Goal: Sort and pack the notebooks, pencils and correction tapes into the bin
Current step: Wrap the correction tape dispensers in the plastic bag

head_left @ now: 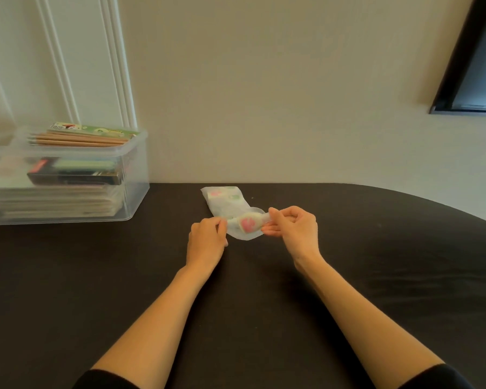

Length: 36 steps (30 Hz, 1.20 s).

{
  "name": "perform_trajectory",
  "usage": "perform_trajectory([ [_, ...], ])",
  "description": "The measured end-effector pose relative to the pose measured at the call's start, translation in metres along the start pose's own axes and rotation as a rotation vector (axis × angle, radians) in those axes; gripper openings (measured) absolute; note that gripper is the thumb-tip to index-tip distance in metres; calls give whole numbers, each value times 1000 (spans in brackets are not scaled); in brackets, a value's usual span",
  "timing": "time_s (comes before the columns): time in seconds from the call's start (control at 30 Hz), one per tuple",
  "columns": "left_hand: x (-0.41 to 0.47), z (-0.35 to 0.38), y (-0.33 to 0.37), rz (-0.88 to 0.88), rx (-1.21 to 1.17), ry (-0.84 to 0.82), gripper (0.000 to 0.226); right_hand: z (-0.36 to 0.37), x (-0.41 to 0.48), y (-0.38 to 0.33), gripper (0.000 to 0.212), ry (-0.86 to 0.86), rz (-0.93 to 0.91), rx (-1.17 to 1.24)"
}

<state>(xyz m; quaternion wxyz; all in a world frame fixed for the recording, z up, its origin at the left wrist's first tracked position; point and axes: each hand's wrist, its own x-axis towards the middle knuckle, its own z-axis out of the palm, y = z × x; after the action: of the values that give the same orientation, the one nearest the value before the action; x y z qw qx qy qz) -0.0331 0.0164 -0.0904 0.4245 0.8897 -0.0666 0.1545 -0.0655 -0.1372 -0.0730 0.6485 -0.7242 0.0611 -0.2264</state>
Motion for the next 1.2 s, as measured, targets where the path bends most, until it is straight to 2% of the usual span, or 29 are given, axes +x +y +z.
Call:
perform_trajectory([
  [0.2, -5, -3, 4, 109, 206, 47, 34, 24, -6, 3, 7, 50, 50, -39],
  [0.33, -3, -5, 2, 216, 319, 147, 30, 37, -1, 2, 7, 54, 184, 34],
  [0.43, 0, -4, -1, 270, 330, 153, 29, 43, 8, -2, 4, 88, 349, 263],
  [0.5, 1, -3, -2, 286, 321, 156, 30, 47, 14, -4, 14, 95, 469, 437],
  [0.63, 3, -4, -4, 267, 260, 166, 33, 54, 18, -4, 22, 47, 437, 580],
  [0.7, 4, -3, -4, 248, 226, 151, 33, 56, 20, -2, 13, 37, 470, 637],
  [0.73, 5, -2, -5, 233, 209, 154, 32, 57, 20, -1, 6, 51, 511, 627],
  [0.77, 6, -2, -5, 214, 201, 161, 30, 57, 22, -1, 8, 67, 552, 586],
  [0.87, 10, -2, -6, 200, 205, 145, 7, 57, 28, 5, 16, 25, 488, 186],
  [0.93, 13, 0, -8, 171, 232, 82, 19, 56, 32, 10, 20, -1, 394, -17],
  [1.0, 17, 2, -10, 175, 277, 50, 29, 54, 35, 10, 17, -53, 395, -48],
  [1.07, 18, 3, -9, 194, 338, 56, 27, 50, 37, 10, 13, -54, 423, -19],
  [1.13, 20, 5, -10, 200, 371, 67, 26, 47, 40, 14, 12, -23, 378, -40],
  [1.2, 23, 6, -11, 196, 376, 84, 28, 43, 43, 18, 19, -74, 305, -116],
])
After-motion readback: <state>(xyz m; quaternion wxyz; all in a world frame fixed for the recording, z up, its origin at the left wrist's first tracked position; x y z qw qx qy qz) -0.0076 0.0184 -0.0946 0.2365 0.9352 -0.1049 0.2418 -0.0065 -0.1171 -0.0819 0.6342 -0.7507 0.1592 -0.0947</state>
